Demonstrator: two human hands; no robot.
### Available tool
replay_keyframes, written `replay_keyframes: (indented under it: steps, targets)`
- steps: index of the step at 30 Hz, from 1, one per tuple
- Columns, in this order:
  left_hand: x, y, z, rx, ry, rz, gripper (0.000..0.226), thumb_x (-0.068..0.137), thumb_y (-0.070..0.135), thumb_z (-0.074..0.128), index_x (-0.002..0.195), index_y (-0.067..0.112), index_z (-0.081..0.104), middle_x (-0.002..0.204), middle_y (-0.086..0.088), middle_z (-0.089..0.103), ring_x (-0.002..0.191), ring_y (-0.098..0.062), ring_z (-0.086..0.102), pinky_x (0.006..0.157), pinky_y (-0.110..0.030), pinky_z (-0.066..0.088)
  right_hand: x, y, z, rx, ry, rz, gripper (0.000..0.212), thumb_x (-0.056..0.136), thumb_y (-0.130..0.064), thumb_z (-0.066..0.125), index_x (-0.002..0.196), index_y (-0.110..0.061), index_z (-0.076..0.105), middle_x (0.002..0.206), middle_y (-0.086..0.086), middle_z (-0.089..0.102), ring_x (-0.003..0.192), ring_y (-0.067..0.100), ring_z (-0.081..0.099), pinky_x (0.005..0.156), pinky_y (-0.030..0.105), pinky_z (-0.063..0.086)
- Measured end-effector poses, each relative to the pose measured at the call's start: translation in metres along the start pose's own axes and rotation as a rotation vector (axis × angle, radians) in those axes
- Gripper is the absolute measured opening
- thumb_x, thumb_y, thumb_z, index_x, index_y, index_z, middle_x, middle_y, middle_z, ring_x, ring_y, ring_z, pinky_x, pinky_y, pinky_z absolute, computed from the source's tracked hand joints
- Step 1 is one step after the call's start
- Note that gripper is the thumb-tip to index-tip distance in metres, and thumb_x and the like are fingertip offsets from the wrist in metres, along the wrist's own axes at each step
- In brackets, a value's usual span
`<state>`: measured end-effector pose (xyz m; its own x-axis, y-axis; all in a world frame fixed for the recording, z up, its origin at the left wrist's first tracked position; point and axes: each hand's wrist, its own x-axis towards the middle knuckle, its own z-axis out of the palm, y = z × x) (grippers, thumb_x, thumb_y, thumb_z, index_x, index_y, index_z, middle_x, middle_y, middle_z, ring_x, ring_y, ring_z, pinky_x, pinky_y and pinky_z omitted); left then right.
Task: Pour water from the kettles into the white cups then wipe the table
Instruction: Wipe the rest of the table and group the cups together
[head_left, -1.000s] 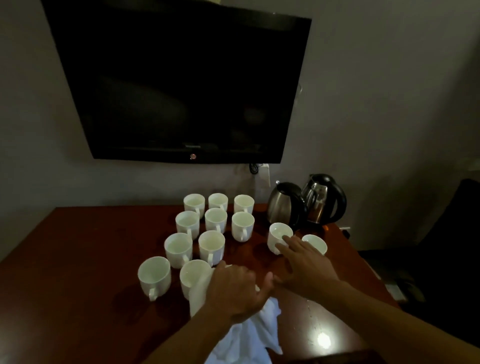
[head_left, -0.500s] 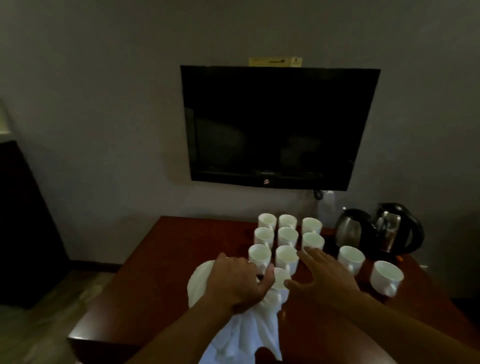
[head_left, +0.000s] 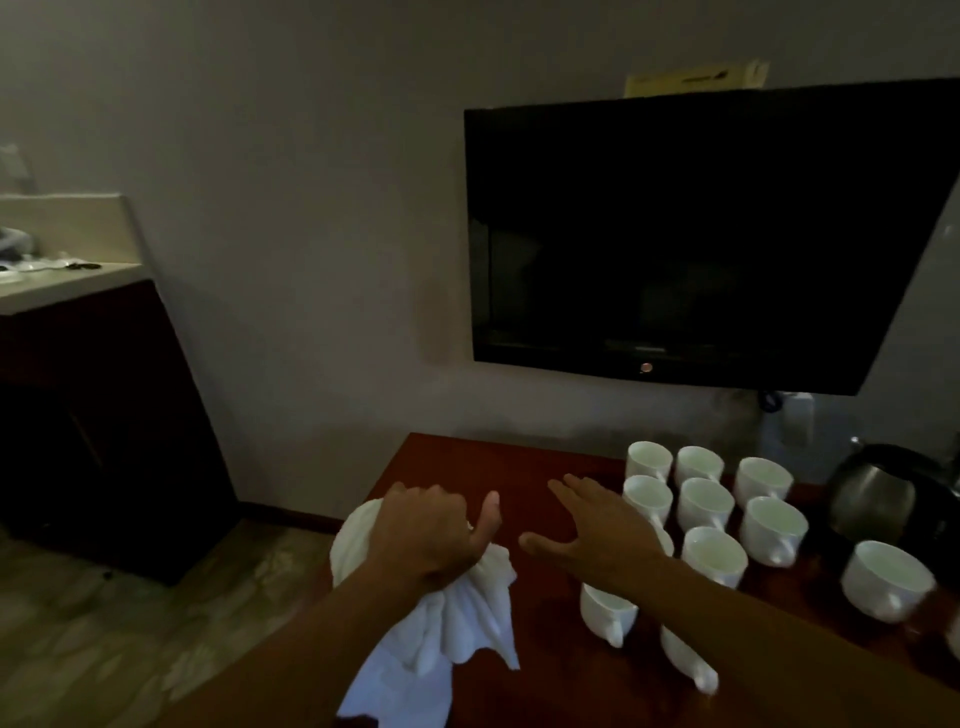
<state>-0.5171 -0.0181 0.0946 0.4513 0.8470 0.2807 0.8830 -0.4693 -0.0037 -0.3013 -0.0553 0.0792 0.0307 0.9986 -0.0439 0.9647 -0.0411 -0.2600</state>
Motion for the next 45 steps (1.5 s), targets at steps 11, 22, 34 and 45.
replay_keyframes:
  steps: [11,22,34,45]
  targets:
    - [0.026,-0.068,0.129,0.098,-0.236,0.032,0.06,0.102,0.056,0.013,0.141,0.022,0.041,0.097,0.001,0.061,0.086,-0.014,0.059,0.093,-0.048,0.042,0.073,-0.025,0.093,0.015,-0.063,-0.008,0.089,0.089,-0.078,0.041,0.161,-0.033,0.013,0.17,-0.003,0.008,0.156,0.018,0.008,0.124,0.042,0.012]
    - [-0.007,-0.136,0.206,0.057,-0.349,-0.02,0.07,0.083,0.057,0.062,0.144,0.028,0.041,0.144,-0.012,0.053,0.128,-0.035,0.054,0.086,-0.077,0.042,0.089,-0.061,0.163,0.067,-0.067,0.021,0.087,0.09,-0.08,0.033,0.16,-0.032,0.017,0.168,-0.001,0.017,0.154,0.018,0.015,0.124,0.038,0.012]
    - [-0.03,-0.138,0.264,-0.201,-0.215,-0.058,0.074,0.097,0.065,0.01,0.158,0.025,0.02,0.164,-0.017,0.017,0.15,-0.038,0.018,0.111,-0.068,0.016,0.109,-0.114,0.23,-0.015,-0.031,-0.029,0.105,0.078,-0.093,0.006,0.161,-0.029,-0.004,0.168,-0.004,-0.015,0.152,0.012,-0.018,0.122,0.034,-0.009]
    - [0.038,-0.148,0.3,-0.327,-0.061,-0.026,0.06,0.103,0.051,0.014,0.158,0.029,0.02,0.164,-0.008,0.021,0.153,-0.027,0.013,0.116,-0.06,0.019,0.167,-0.101,0.249,0.23,0.053,0.164,0.094,0.08,-0.088,0.019,0.158,-0.041,-0.005,0.166,-0.017,-0.005,0.15,0.001,-0.006,0.126,0.036,0.013]
